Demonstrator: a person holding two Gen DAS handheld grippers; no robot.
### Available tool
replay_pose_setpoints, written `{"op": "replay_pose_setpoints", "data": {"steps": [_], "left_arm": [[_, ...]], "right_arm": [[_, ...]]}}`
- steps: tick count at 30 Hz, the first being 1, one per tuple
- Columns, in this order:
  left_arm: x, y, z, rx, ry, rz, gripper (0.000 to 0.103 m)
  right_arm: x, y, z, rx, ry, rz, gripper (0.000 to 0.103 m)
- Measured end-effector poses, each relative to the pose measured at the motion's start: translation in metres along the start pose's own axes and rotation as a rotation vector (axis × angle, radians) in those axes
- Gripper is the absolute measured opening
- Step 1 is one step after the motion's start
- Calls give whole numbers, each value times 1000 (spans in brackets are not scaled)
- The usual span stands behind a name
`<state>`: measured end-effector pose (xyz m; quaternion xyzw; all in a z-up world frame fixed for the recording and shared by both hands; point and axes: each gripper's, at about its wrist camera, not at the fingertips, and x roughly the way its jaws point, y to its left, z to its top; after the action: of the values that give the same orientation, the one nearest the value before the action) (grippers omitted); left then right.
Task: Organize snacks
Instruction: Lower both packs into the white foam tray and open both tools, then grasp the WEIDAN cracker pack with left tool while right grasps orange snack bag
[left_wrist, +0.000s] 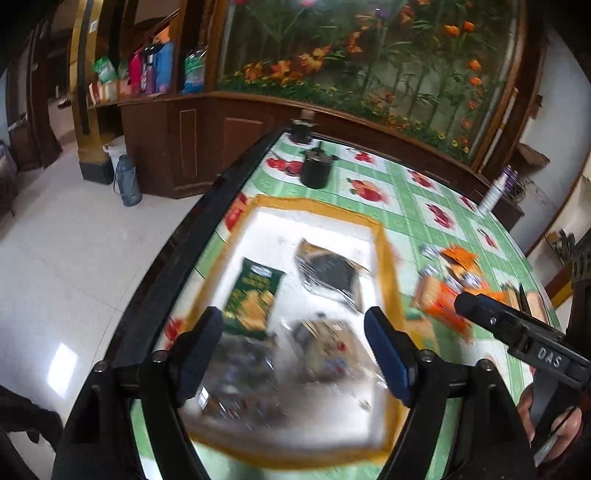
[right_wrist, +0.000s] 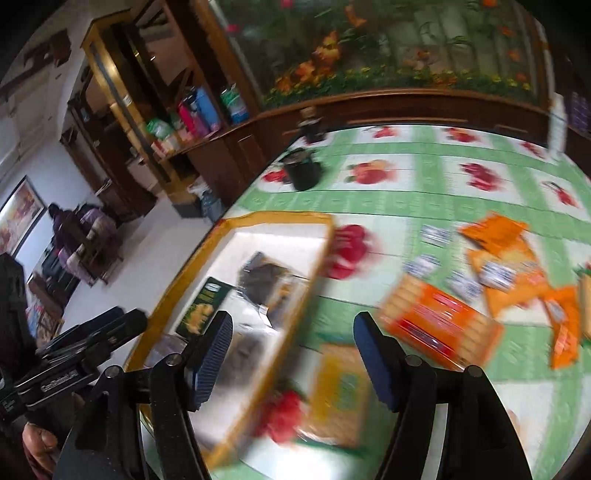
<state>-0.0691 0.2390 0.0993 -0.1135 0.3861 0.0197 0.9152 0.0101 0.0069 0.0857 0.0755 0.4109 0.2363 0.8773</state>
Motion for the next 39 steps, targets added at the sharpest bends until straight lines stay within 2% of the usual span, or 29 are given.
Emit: {"op": "replay_pose_setpoints", "data": {"steps": [5,8,12,14,16,22,28,31,34,37,39], "left_arm": [[-16,-25,-36,-13,25,-42,82],[-22,-40,-63,-13,41,-40,82],[-22,-75,-92,110,70,-8,82],[-27,-94,-102,180,64,-3,82],[-32,-103,-110,205,67,-28,82],[-34,-112,-121,212,92,-62,82],[-22,-111,-123,178,134,-114,82],[-18,-115,-123,194,137,-125,82],[-15,-119,-122,205,137,-148,82],[-12,-123,-120,207,138,-176,82],[-11,-124,-118,202,142,-193,82]], "right_arm": [[-37,-38,-38,66,-44,-67,73],[-58,-66,-73,152,-69,-104,73],[-78,-94,-110,282,-82,-92,73],[-86,-102,-118,299,-81,-107,73],[-96,-107,-123,309,-98,-130,73],[-121,-133,-136,372,-145,-153,73],[-121,-155,-142,411,-128,-166,73],[-117,-162,-136,413,-117,-174,73],[-116,-172,-117,389,-124,-200,73],[-107,-183,-83,312,-123,-273,78],[-95,-191,-62,269,-112,-327,78]]}}
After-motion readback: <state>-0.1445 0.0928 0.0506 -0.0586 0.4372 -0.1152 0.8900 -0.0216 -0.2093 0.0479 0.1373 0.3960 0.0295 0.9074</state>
